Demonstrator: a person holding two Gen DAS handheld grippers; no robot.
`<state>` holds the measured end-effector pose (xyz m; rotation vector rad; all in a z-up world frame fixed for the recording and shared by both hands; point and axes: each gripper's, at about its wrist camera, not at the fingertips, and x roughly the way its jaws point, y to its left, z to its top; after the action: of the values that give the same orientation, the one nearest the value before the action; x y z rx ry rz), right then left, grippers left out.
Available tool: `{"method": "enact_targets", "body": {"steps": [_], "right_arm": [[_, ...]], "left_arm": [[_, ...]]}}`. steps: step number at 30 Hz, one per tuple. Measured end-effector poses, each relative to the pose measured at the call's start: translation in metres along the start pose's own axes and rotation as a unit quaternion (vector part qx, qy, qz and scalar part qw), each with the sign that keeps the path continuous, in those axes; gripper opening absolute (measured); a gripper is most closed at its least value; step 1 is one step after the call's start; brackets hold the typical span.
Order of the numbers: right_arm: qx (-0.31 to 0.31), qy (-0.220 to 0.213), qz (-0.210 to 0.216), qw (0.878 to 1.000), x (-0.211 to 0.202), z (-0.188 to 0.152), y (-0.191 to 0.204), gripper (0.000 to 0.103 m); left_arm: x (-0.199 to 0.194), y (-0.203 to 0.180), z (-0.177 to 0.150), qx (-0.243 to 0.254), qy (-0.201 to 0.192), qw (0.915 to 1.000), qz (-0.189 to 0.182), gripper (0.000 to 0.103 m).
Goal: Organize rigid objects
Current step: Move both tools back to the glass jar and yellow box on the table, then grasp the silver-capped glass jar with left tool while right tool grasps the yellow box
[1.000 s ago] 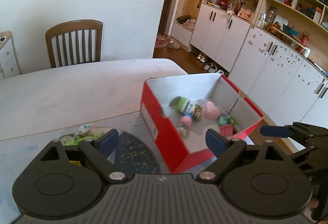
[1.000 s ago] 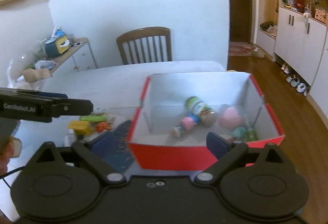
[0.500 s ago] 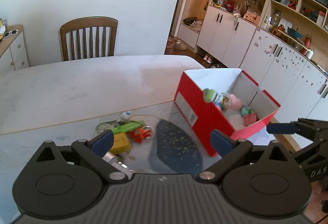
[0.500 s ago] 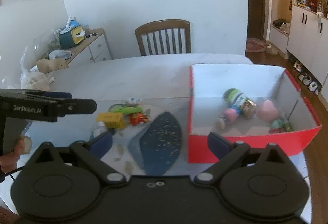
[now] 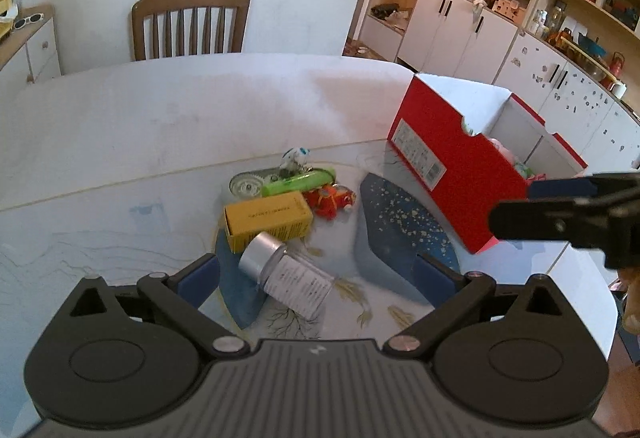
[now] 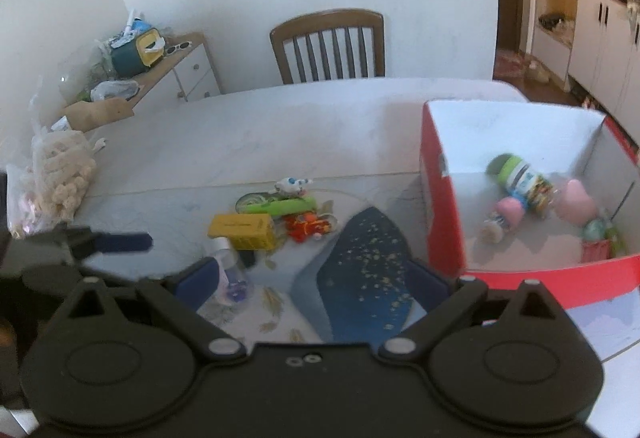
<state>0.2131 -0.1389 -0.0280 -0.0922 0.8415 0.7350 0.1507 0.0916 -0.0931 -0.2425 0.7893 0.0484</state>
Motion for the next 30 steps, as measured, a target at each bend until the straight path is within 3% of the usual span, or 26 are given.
{"method": "enact_targets", "body": {"steps": [7, 19, 30], "right_arm": [[-0.005, 0.032, 0.005, 0.999, 0.037, 0.016, 0.019, 0.099], [-0.055, 0.109, 0.019, 0.992, 0.103, 0.049, 0.058, 0.095], [-0.024, 0.18, 0.02, 0.983, 0.158, 0.069, 0.07, 0.09]], "left_arm": [[0.02, -0.001, -0.011, 0.038, -0.007, 0.9992, 0.006, 0.103], [0.051, 0.015, -0.014, 0.055, -0.006, 0.9985, -0.005, 0.103], [0.068, 0.018, -0.024, 0.069, -0.003, 0.9976, -0.006, 0.102]]}}
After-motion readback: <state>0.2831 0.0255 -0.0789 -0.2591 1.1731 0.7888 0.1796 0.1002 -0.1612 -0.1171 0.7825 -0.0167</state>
